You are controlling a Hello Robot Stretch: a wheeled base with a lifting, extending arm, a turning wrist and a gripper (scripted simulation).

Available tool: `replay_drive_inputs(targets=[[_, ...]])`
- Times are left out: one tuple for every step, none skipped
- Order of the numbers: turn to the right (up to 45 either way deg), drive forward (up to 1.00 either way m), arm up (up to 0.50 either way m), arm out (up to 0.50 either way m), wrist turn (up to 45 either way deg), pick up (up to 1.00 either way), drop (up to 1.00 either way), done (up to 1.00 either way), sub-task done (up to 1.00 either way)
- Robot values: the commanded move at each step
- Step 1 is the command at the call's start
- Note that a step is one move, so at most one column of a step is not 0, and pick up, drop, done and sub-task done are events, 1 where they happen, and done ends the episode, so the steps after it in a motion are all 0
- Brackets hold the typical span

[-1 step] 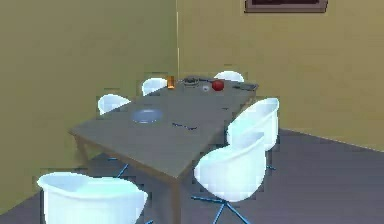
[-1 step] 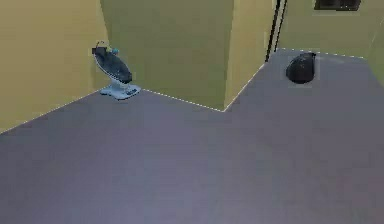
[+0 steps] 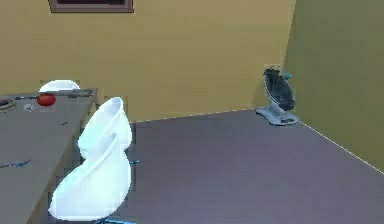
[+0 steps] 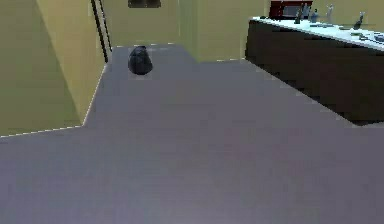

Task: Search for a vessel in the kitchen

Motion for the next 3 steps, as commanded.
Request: replay_drive_inputs(targets=[[45.0, 0.00, 0.00, 0.00, 0.0, 0.00, 0.00, 0.00, 0.00], [45.0, 0.00, 0.00, 0.00, 0.0, 0.00, 0.00, 0.00, 0.00], [30.0, 0.00, 0.00, 0.00, 0.0, 0.00, 0.00, 0.00, 0.00]])
